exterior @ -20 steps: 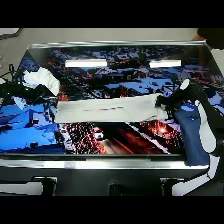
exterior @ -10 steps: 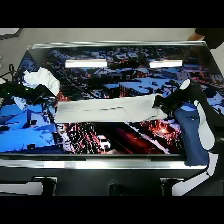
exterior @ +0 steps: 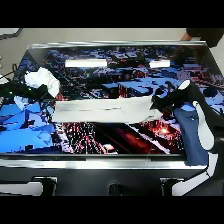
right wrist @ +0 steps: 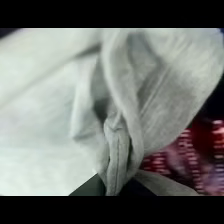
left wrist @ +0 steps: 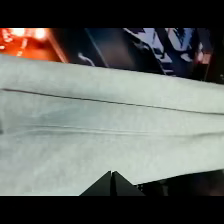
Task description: Fold the shirts.
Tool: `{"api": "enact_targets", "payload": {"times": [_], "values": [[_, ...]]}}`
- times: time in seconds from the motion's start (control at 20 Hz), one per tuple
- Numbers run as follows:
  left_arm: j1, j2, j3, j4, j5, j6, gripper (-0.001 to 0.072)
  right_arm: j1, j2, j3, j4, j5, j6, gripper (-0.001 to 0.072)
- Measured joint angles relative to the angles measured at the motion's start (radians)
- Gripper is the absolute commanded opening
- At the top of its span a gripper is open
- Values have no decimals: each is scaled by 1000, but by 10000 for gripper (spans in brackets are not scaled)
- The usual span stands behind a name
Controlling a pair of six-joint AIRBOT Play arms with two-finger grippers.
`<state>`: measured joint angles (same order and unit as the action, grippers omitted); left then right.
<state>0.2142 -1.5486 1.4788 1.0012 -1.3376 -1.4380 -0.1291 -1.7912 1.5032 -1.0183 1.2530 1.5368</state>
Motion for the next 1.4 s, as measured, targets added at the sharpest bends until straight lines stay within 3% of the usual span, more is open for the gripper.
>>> {"api": "enact_targets", "payload": {"times": [0.25,0.5,1.05,1.25,1.4], "values": [[-264,-15,-62,-80,110,51,42,74,156,0,63,23,-6,48],[-491,-110,-84,-151,293,15,42,158,376,1,86,96,60,48],[-814,-332,-89,-643,451,55,40,189,700,0,97,209,233,49],[-826,-311,-90,-697,504,98,38,190,678,1,100,185,254,49],[-728,-211,-90,-539,501,89,39,206,608,0,147,144,242,49]]}}
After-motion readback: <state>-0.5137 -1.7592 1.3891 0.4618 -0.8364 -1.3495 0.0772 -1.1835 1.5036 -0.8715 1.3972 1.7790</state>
